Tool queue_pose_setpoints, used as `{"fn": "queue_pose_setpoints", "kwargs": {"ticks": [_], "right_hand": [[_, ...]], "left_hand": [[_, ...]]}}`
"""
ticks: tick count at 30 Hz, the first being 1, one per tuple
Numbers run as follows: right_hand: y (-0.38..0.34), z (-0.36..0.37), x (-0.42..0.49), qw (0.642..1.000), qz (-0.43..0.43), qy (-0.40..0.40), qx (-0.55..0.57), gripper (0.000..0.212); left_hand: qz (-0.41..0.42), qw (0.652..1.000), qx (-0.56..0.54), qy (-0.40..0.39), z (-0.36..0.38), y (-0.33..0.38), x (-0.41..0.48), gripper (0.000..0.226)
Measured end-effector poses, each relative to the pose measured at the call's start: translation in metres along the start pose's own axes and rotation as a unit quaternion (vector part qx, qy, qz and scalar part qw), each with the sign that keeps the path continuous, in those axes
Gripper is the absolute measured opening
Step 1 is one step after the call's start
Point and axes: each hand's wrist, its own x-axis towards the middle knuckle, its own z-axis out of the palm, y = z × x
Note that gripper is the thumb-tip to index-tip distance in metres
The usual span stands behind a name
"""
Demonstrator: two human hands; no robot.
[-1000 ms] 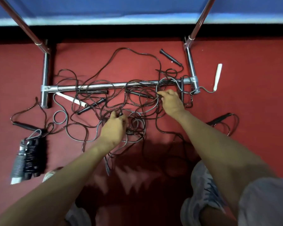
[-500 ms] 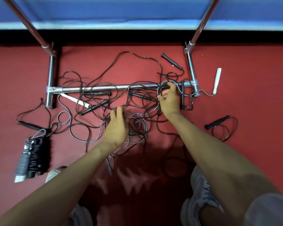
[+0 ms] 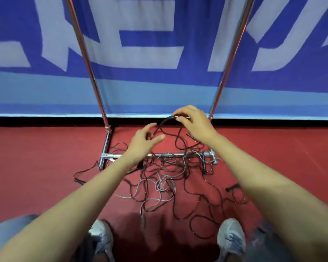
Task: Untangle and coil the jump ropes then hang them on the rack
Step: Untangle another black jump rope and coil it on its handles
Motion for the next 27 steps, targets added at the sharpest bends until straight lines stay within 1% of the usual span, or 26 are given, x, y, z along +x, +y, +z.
{"fn": "queue_pose_setpoints", "kwargs": {"ticks": [1,3,6,7,8,10,12,14,15,17,18,19,21,22,23,24,26,27], "right_hand": [[-0.018,-0.011,0.000,1.000,-0.015,0.004,0.006,0.019],[-0.048,-0.028,0.001,0.999,-0.040,0.017,0.021,0.019],[-0.080,-0.045,0.002,0.995,-0.070,0.023,0.062,0.018],[-0.086,-0.049,0.001,0.994,-0.076,0.022,0.078,0.018],[-0.090,-0.051,0.000,0.993,-0.079,0.022,0.087,0.018],[-0.091,-0.053,-0.002,0.995,-0.074,0.022,0.068,0.016],[-0.081,-0.049,-0.002,0.999,-0.048,0.016,0.013,0.018],[-0.063,-0.039,-0.005,0.998,-0.018,0.012,-0.056,0.028],[-0.054,-0.033,-0.007,0.997,0.003,0.012,-0.076,0.036],[-0.038,-0.021,-0.016,0.995,0.071,0.003,-0.067,0.056],[-0.031,-0.016,-0.020,0.993,0.103,-0.019,-0.049,0.067],[-0.025,-0.010,-0.025,0.990,0.124,-0.057,-0.025,0.078],[-0.017,0.002,-0.033,0.978,0.150,-0.144,0.025,0.105],[-0.016,0.010,-0.035,0.973,0.157,-0.167,0.028,0.119],[-0.017,0.018,-0.034,0.973,0.164,-0.160,0.021,0.129],[-0.018,0.026,-0.032,0.977,0.175,-0.124,0.019,0.135],[-0.022,0.034,-0.027,0.977,0.204,-0.037,0.040,0.133],[-0.024,0.036,-0.025,0.977,0.207,-0.020,0.051,0.128]], "left_hand": [[0.032,0.999,0.002,-0.008,-0.007,0.016,-0.005,0.047],[0.069,0.997,0.026,-0.004,-0.020,0.044,-0.016,0.032],[0.093,0.994,0.045,0.043,-0.037,0.071,-0.027,0.017],[0.099,0.994,0.038,0.036,-0.042,0.076,-0.030,0.016],[0.101,0.995,0.018,0.005,-0.047,0.080,-0.032,0.016],[0.089,0.993,-0.030,-0.076,-0.056,0.083,-0.036,0.017],[0.069,0.989,-0.071,-0.112,-0.060,0.079,-0.035,0.019],[0.042,0.987,-0.115,-0.104,-0.060,0.074,-0.031,0.019],[0.030,0.988,-0.118,-0.091,-0.059,0.070,-0.029,0.019],[0.029,0.994,-0.073,-0.072,-0.058,0.060,-0.023,0.020],[0.034,0.996,-0.044,-0.076,-0.057,0.056,-0.022,0.022],[0.038,0.995,-0.018,-0.086,-0.055,0.053,-0.020,0.024],[0.038,0.994,0.021,-0.098,-0.050,0.051,-0.018,0.031],[0.035,0.995,0.030,-0.091,-0.046,0.051,-0.016,0.032],[0.027,0.996,0.023,-0.076,-0.043,0.051,-0.015,0.033],[0.015,0.998,-0.001,-0.059,-0.040,0.051,-0.012,0.033],[-0.011,0.997,-0.066,-0.028,-0.039,0.051,-0.008,0.030],[-0.024,0.996,-0.088,-0.018,-0.039,0.051,-0.005,0.026]]}}
